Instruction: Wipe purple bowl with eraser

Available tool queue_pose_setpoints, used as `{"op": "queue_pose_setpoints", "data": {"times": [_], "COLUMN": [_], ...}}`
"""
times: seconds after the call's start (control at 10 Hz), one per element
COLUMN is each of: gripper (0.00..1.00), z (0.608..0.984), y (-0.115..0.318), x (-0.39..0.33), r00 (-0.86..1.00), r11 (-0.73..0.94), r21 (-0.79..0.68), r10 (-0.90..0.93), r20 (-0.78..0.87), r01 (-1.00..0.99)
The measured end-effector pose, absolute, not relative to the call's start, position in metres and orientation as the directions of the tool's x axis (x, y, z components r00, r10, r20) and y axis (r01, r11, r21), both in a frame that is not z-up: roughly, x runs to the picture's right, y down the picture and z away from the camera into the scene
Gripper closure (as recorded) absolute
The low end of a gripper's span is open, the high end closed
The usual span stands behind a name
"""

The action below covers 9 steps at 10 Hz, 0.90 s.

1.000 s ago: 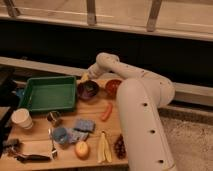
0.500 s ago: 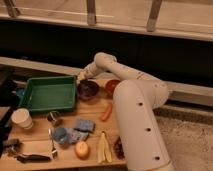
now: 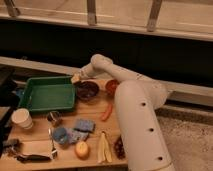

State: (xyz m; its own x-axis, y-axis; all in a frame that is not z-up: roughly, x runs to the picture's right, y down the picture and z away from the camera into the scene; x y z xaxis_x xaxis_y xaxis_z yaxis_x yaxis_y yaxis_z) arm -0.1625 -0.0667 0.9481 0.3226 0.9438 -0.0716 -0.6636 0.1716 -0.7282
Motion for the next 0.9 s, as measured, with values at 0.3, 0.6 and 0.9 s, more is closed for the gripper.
{"op": "queue_pose_setpoints", "data": {"times": [0.3,0.6,0.9], "gripper": [1.0,1.0,1.0], "z": [0.943,0.949,0.96], "y": [-0.061,-0.07,-0.089], "x": [-0.117,-0.091,-0.103], "r00": [0.312,0.32,0.323], "r11": [0.17,0.197,0.22], "r21": [-0.658,-0.576,-0.581], "r10": [0.944,0.94,0.943], "r20": [-0.104,-0.119,-0.078], "r01": [-0.733,-0.793,-0.784]}}
